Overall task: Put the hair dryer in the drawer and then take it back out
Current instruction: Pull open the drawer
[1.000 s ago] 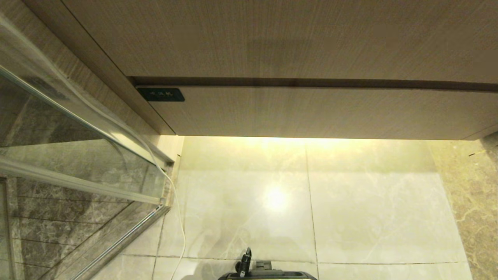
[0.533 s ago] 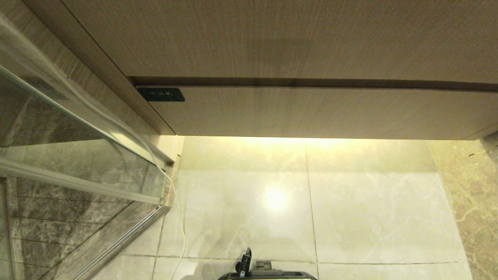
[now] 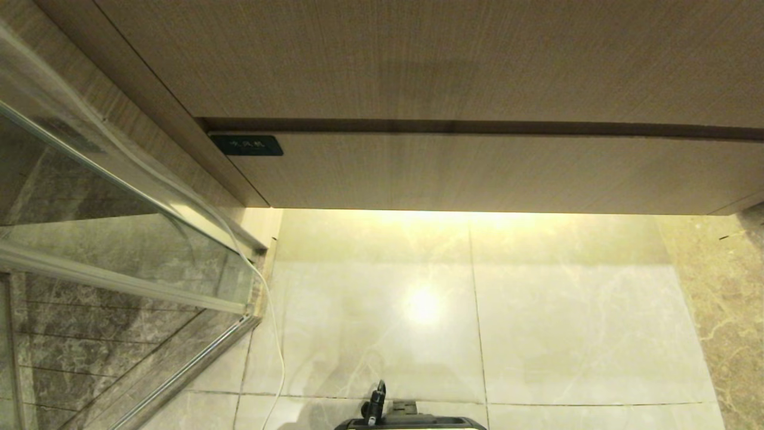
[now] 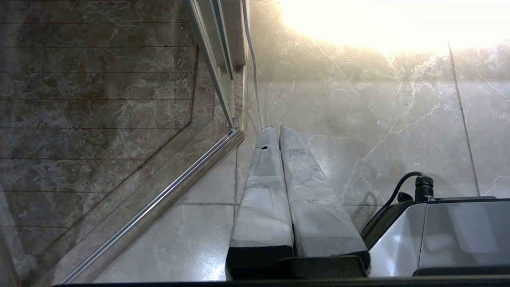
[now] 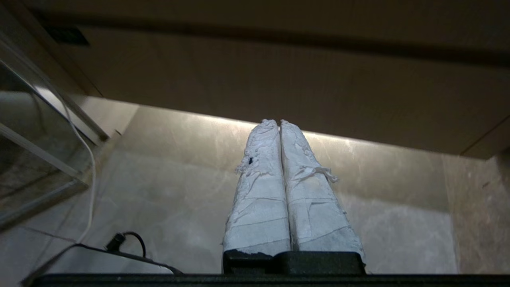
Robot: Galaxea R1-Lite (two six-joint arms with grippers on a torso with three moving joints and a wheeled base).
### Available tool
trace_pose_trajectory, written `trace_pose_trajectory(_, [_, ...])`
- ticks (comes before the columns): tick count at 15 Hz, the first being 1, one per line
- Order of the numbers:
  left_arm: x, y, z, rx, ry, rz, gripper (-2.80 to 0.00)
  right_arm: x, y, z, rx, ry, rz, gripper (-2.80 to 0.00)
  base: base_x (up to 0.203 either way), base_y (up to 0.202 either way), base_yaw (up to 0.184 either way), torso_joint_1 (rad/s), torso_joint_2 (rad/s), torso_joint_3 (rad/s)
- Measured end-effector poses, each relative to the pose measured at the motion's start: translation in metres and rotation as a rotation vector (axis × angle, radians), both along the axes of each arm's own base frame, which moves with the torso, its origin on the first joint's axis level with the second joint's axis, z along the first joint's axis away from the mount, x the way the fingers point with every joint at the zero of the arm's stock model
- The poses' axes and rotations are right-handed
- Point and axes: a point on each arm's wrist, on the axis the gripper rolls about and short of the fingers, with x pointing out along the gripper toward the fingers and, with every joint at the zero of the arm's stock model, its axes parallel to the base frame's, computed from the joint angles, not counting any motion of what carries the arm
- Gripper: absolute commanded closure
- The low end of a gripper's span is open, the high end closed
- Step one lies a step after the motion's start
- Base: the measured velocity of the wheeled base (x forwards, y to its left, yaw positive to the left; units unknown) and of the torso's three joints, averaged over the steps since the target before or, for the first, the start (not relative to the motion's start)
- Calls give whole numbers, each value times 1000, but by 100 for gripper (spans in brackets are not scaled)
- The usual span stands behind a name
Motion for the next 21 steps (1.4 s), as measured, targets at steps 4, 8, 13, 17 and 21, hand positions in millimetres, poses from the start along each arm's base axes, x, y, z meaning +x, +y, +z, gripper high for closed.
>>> trace_pose_trajectory(4, [0,0,0,0,0,-1,0,-47,-5,50,-26,59,125,0,0,0,0,0,0,0])
trace_pose_trajectory(8, [0,0,0,0,0,-1,0,-22,4,85,-72,282,352,0,0,0,0,0,0,0])
trace_pose_trajectory(13, [0,0,0,0,0,0,0,51,16,138,-114,548,529,0,0,0,0,0,0,0])
trace_pose_trajectory(17, [0,0,0,0,0,0,0,124,36,165,-298,597,658,0,0,0,0,0,0,0])
trace_pose_trajectory(21, [0,0,0,0,0,0,0,168,49,157,-437,657,686,-280,0,0,0,0,0,0])
